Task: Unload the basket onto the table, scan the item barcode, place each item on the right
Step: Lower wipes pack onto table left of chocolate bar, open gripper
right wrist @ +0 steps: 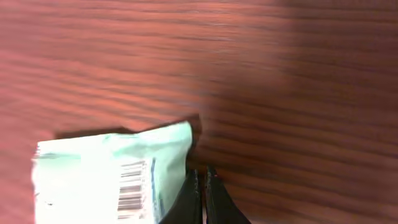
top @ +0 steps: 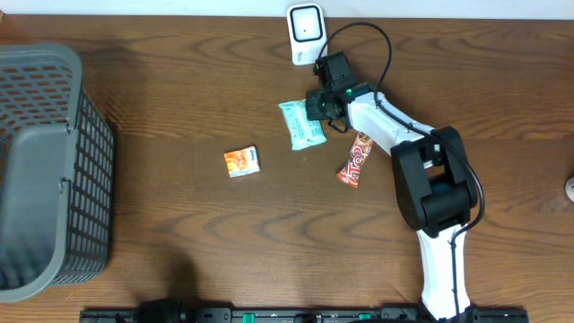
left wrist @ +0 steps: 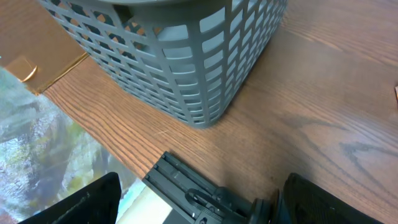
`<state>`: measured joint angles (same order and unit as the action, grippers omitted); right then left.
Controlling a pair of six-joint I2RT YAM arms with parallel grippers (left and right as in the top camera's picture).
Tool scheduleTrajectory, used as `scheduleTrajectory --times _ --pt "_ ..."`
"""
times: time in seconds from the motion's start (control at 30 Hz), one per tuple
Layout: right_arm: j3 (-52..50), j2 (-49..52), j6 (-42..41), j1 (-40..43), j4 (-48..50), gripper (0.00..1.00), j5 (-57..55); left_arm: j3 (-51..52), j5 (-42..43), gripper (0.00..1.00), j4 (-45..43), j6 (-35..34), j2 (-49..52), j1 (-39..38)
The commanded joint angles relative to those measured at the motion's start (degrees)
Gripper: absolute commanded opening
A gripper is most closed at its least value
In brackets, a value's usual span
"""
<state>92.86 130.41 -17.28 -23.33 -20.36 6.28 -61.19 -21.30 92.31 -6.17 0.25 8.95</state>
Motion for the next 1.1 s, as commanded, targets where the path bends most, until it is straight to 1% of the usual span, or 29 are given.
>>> scheduleTrajectory --times 0.0,0.1,0.17,0.2,0.23,0.27,0.33,0.37,0.47,0.53,0.63,0.73,0.83,0.87,0.97,1.07 --pt "-0.39 1.64 3.82 -1.79 1.99 0.01 11.28 -0.04 -0.55 0.84 4.46 0.07 0.02 0.20" --pt "-0.33 1.60 8.22 -3.17 4.44 0.01 13.53 -0.04 -0.55 0.84 4.46 0.07 0.02 0.20" --pt "0.81 1.49 9.44 -3.52 3.72 0.02 13.25 -0.04 -0.55 0.84 4.46 0.07 0.02 0.20" --pt "1.55 1.36 9.42 -3.50 2.62 0.11 13.29 -0.04 -0.55 0.84 4.46 0.07 0.02 0.20" --pt "2.84 1.01 9.42 -3.26 0.57 0.29 13.27 -0.04 -0.55 0.84 4.46 0.07 0.02 0.20" --pt "4.15 0.68 9.44 -2.91 -1.60 0.52 13.22 -0.04 -0.55 0.84 4.46 0.07 0.02 0.20" --pt "7.78 -0.46 9.18 -1.75 -7.87 0.96 11.45 -0.04 -0.55 0.84 4.46 0.07 0.02 0.20" --pt "9.35 -0.87 9.20 -1.11 -10.69 0.99 10.73 -0.04 -0.55 0.84 4.46 0.07 0.02 0.20" --pt "13.77 -2.27 9.25 1.90 -19.15 0.99 11.82 -0.04 -0.55 0.84 4.46 0.07 0.02 0.20" --pt "14.82 -2.32 9.97 4.42 -23.06 0.99 18.21 -0.04 -0.55 0.84 4.46 0.07 0.02 0.20" --pt "13.18 -1.88 10.95 7.61 -26.27 0.99 26.36 -0.04 -0.55 0.84 4.46 0.07 0.02 0.20" --pt "9.14 -1.60 12.07 9.77 -25.18 0.99 28.28 -0.04 -0.55 0.84 4.46 0.07 0.02 0.20" --pt "5.92 -1.01 15.32 10.82 -23.54 0.99 30.47 -0.04 -0.55 0.84 4.46 0.07 0.02 0.20" --pt "4.31 -0.22 16.90 11.19 -21.79 0.99 33.07 -0.04 -0.55 0.84 4.46 0.07 0.02 0.20" --pt "3.76 1.73 19.23 11.34 -20.98 0.99 38.21 -0.04 -0.55 0.84 4.46 0.07 0.02 0.20" --pt "3.76 3.32 19.71 11.23 -20.70 0.99 39.74 -0.04 -0.55 0.84 4.44 0.07 0.02 0.20"
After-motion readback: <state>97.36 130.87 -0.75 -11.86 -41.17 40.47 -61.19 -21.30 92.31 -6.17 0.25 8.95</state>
